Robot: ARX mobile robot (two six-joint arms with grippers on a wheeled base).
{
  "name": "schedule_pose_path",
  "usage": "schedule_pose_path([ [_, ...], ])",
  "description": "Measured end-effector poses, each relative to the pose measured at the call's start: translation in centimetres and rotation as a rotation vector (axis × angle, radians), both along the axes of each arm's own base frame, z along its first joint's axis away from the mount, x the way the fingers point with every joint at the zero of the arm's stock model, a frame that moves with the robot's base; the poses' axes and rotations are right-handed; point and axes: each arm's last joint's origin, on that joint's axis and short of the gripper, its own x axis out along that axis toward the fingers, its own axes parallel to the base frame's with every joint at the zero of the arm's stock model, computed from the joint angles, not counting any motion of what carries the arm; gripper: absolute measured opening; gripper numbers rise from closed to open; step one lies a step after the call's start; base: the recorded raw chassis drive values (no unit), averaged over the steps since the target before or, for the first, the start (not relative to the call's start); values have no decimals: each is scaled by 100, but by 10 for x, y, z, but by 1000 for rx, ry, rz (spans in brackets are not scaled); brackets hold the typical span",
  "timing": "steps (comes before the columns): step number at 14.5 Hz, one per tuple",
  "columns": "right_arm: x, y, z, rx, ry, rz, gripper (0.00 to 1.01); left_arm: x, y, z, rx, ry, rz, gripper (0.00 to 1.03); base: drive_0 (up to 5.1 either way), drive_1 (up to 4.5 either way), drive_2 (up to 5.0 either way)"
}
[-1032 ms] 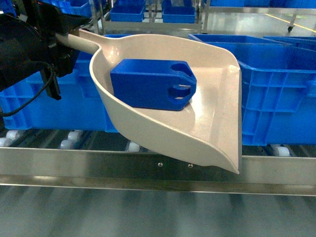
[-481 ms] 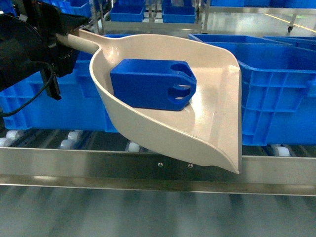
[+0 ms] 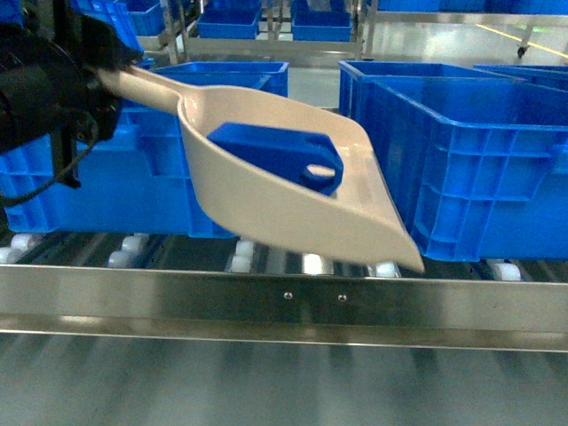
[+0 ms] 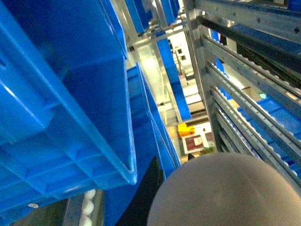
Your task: Place part in tray to right shelf
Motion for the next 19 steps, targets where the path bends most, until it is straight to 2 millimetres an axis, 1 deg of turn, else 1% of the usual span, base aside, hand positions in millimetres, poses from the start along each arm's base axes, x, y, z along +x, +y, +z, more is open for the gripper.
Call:
schedule_pose_path([
  [3, 0, 0, 0, 0, -1, 0, 98, -5, 7, 40, -2, -146, 70, 12, 0, 0, 0],
  [5, 0, 0, 0, 0, -1, 0, 98, 9, 24, 56, -18, -104, 187, 12, 0, 0, 0],
  [7, 0, 0, 0, 0, -1, 0, 98, 21, 49, 77, -23, -108, 340, 12, 0, 0, 0],
  [8, 0, 0, 0, 0, -1, 0, 98, 27, 62, 91, -5, -123, 451, 12, 0, 0, 0],
  [9, 0, 0, 0, 0, -1, 0, 98, 31, 74, 108, 55, -129, 617, 12, 0, 0, 0],
  [10, 0, 0, 0, 0, -1, 0, 98, 35, 79, 118, 123, -129, 736, 12, 0, 0, 0],
  [11, 0, 0, 0, 0, -1, 0, 98, 38, 81, 125, 195, -135, 817, 12, 0, 0, 0],
  [12, 0, 0, 0, 0, -1, 0, 98, 41, 80, 129, 269, -129, 844, 12, 0, 0, 0],
  [14, 0, 0, 0, 0, -1, 0, 98, 41, 81, 129, 401, -94, 871, 12, 0, 0, 0],
  [17, 0, 0, 0, 0, -1, 0, 98, 41, 84, 127, 422, -80, 877, 12, 0, 0, 0],
  [19, 0, 0, 0, 0, -1, 0, 98, 36, 85, 128, 419, -83, 867, 12, 0, 0, 0],
])
